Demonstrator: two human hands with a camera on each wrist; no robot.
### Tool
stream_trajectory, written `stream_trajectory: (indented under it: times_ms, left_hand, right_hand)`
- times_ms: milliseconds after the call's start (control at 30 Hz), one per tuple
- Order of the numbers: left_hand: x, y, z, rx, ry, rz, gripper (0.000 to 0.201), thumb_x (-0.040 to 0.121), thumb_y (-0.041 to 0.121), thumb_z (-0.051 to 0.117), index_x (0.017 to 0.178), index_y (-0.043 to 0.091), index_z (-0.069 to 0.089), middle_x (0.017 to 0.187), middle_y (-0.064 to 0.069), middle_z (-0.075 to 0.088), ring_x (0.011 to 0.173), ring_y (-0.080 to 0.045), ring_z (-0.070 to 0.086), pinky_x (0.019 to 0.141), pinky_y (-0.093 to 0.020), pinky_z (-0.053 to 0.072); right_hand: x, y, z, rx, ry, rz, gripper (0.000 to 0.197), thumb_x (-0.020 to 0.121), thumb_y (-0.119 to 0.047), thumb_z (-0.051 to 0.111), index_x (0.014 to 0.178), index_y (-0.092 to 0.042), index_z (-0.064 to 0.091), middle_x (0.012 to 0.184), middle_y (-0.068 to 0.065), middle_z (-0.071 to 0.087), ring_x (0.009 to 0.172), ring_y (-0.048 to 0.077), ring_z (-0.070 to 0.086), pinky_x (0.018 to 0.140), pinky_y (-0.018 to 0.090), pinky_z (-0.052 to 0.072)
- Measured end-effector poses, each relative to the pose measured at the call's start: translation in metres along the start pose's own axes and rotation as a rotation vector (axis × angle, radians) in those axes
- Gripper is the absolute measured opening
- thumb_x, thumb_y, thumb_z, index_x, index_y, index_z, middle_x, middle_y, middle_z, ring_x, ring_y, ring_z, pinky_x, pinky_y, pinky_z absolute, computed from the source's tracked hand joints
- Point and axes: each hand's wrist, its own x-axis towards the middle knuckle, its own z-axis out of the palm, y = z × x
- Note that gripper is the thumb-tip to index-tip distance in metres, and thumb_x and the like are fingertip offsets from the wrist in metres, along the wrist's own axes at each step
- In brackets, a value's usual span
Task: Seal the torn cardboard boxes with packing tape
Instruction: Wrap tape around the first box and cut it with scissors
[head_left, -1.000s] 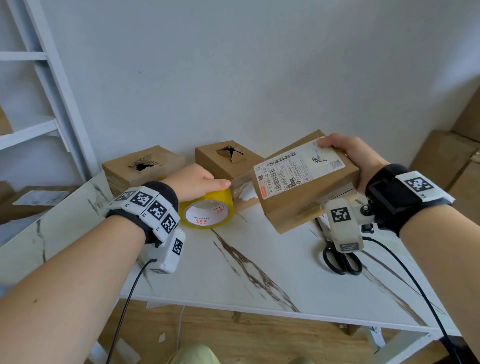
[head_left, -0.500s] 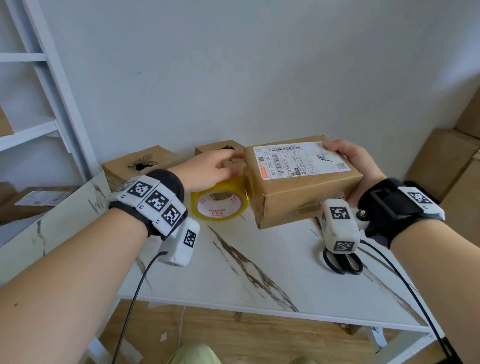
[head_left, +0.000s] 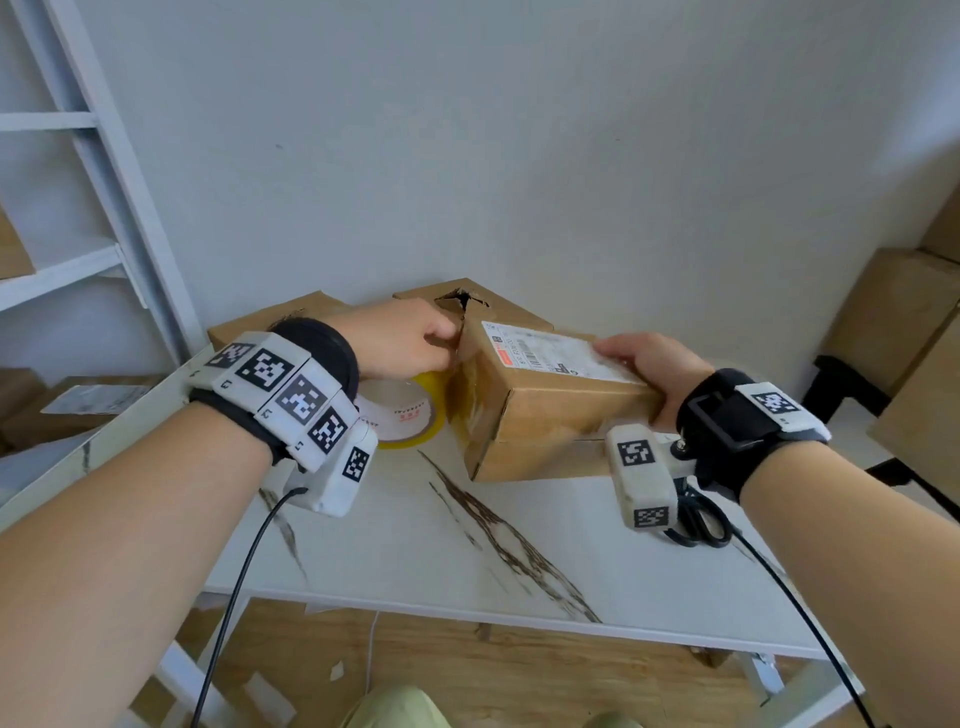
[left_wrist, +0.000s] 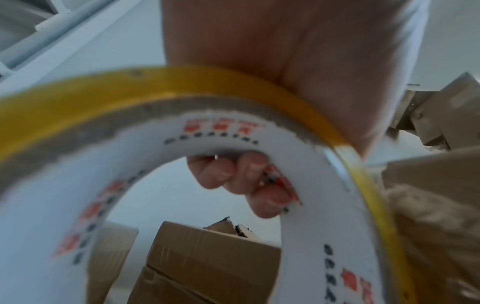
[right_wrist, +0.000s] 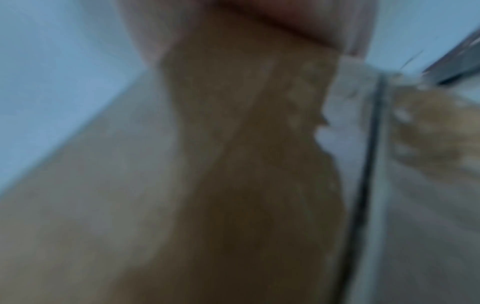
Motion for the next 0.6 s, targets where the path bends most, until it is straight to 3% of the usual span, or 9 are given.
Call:
stream_trajectory:
  times_ms: [67, 133, 233, 333, 400, 467, 533, 567, 600]
  left_hand:
    - [0.001, 0.003, -0.004, 0.078, -0.027, -0.022, 0.032, 0.092, 0.026, 0.053, 0.060, 0.027, 0.053, 0.064, 0.008, 0.051, 0.062, -0.011, 0.047, 0.059, -0.026, 0.034]
    - [0.002, 0.006, -0.005, 0.125, -0.046, -0.034, 0.029, 0.092, 0.028, 0.052, 0.063, 0.030, 0.054, 0.068, 0.008, 0.052, 0.066, -0.013, 0.048, 0.060, -0.026, 0.034]
    - [0.003, 0.011, -0.005, 0.147, -0.049, -0.043, 0.020, 0.092, 0.031, 0.053, 0.073, 0.028, 0.061, 0.074, 0.008, 0.055, 0.071, -0.014, 0.051, 0.061, -0.026, 0.035]
    - [0.005, 0.018, -0.004, 0.210, -0.052, -0.044, 0.018, 0.089, 0.034, 0.053, 0.086, 0.022, 0.067, 0.087, 0.000, 0.063, 0.078, -0.018, 0.056, 0.064, -0.027, 0.039]
    - [0.005, 0.021, -0.004, 0.248, -0.022, -0.049, 0.018, 0.088, 0.037, 0.053, 0.088, 0.025, 0.067, 0.092, 0.001, 0.066, 0.081, -0.019, 0.059, 0.064, -0.026, 0.042]
    - [0.004, 0.027, -0.007, 0.253, 0.034, -0.048, 0.021, 0.088, 0.043, 0.053, 0.095, 0.030, 0.068, 0.095, 0.007, 0.068, 0.084, -0.017, 0.061, 0.063, -0.024, 0.042]
    - [0.003, 0.035, -0.011, 0.292, 0.073, -0.049, 0.024, 0.087, 0.045, 0.053, 0.099, 0.031, 0.068, 0.090, 0.009, 0.066, 0.083, -0.015, 0.058, 0.057, -0.022, 0.034]
    - [0.005, 0.040, -0.012, 0.307, 0.083, -0.052, 0.023, 0.087, 0.044, 0.054, 0.100, 0.031, 0.068, 0.085, 0.009, 0.064, 0.080, -0.015, 0.056, 0.055, -0.022, 0.032]
    - [0.007, 0.046, -0.014, 0.317, 0.083, -0.055, 0.022, 0.087, 0.043, 0.054, 0.101, 0.032, 0.067, 0.082, 0.010, 0.062, 0.078, -0.014, 0.055, 0.054, -0.022, 0.031]
  right_hand:
    - [0.005, 0.004, 0.009, -0.193, 0.037, -0.080, 0.026, 0.095, -0.019, 0.052, 0.119, -0.018, 0.061, 0.105, 0.004, 0.065, 0.085, 0.020, 0.063, 0.070, 0.029, 0.055]
    - [0.008, 0.004, 0.016, -0.476, 0.092, -0.197, 0.033, 0.096, -0.016, 0.049, 0.128, -0.022, 0.057, 0.122, 0.003, 0.059, 0.105, 0.020, 0.057, 0.090, 0.029, 0.049]
    - [0.006, -0.001, 0.023, -0.791, 0.180, -0.337, 0.039, 0.092, -0.007, 0.046, 0.125, -0.025, 0.058, 0.108, -0.002, 0.053, 0.095, 0.015, 0.049, 0.079, 0.023, 0.039]
    - [-0.001, -0.006, 0.039, -1.036, 0.198, -0.398, 0.040, 0.090, -0.005, 0.038, 0.115, -0.024, 0.064, 0.102, -0.003, 0.056, 0.090, 0.016, 0.051, 0.073, 0.025, 0.042]
    - [0.001, -0.006, 0.045, -1.012, 0.149, -0.373, 0.034, 0.095, -0.010, 0.036, 0.116, -0.017, 0.063, 0.103, 0.000, 0.060, 0.090, 0.018, 0.055, 0.072, 0.024, 0.044]
    - [0.002, -0.006, 0.044, -0.800, 0.091, -0.339, 0.040, 0.095, -0.034, 0.044, 0.122, -0.010, 0.060, 0.101, 0.005, 0.060, 0.087, 0.019, 0.055, 0.076, 0.027, 0.044]
    - [0.000, -0.008, 0.040, -0.417, 0.005, -0.283, 0.072, 0.073, -0.069, 0.055, 0.122, -0.018, 0.060, 0.109, 0.003, 0.062, 0.094, 0.019, 0.058, 0.092, 0.033, 0.046]
    - [0.004, -0.008, 0.039, -0.316, -0.081, -0.299, 0.078, 0.065, -0.075, 0.059, 0.122, -0.022, 0.061, 0.119, 0.004, 0.062, 0.106, 0.021, 0.058, 0.101, 0.038, 0.043]
    - [0.002, -0.010, 0.041, -0.304, -0.189, -0.328, 0.074, 0.067, -0.071, 0.062, 0.124, -0.023, 0.059, 0.126, 0.005, 0.060, 0.115, 0.022, 0.056, 0.106, 0.040, 0.039]
